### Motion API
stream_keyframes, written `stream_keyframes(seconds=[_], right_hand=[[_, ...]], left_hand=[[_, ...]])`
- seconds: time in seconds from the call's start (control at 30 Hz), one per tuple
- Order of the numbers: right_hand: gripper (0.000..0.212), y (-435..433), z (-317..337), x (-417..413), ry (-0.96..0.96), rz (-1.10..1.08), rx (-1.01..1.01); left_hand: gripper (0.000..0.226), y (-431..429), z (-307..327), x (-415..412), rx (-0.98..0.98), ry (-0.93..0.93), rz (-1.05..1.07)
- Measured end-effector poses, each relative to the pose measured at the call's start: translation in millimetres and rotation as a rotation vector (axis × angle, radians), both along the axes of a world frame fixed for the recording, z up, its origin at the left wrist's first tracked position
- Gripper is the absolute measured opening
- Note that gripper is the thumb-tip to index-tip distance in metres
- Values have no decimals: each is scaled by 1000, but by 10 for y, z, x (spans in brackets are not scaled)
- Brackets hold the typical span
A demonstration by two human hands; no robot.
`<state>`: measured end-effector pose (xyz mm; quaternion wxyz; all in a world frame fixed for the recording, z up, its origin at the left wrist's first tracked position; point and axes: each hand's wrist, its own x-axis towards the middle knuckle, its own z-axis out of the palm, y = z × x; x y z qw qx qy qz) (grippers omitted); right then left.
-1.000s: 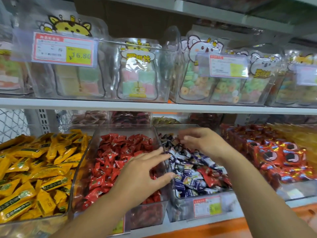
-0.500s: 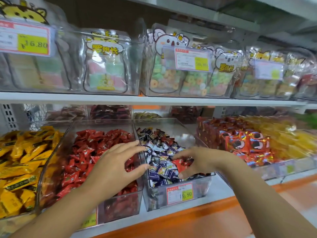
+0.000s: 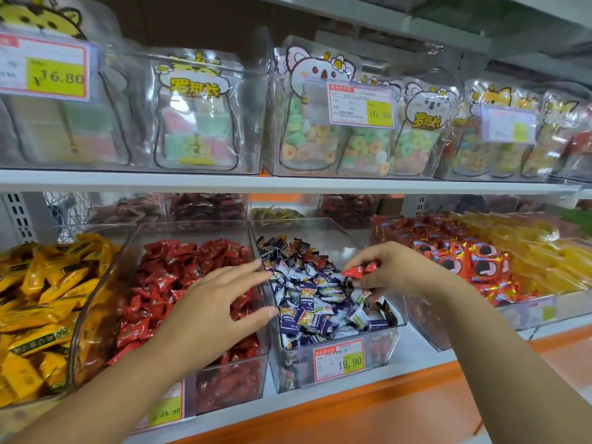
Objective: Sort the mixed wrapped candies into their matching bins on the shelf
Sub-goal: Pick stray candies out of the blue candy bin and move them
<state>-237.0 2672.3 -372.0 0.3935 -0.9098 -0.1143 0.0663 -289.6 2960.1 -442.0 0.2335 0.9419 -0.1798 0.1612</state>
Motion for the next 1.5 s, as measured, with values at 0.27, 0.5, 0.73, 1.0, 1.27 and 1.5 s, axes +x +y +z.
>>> stream_keyframes(seconds=[0.27,0.5,0.73,1.0,1.27,1.5], right_hand=[[12,63,-43,50,20,-15,133],[17,193,12,32,-17,-8,279],[24,817,24,-12,-81,63,468],[25,1586,-55,63,21,261,567],[24,732,-98,326,-107,-130,412],[34,398,-428,705,-160,-203,-104]], left_hand=[[71,41,-10,-34,36,35,-26],[71,38,-9,-52,38,11,-32],[65,74,-16,-174,47,-84,-73],[50,218,15,-331,30,-87,-81],[59,199,56,-225,99,-59,-49],[60,38,62,35,16,34,-18]])
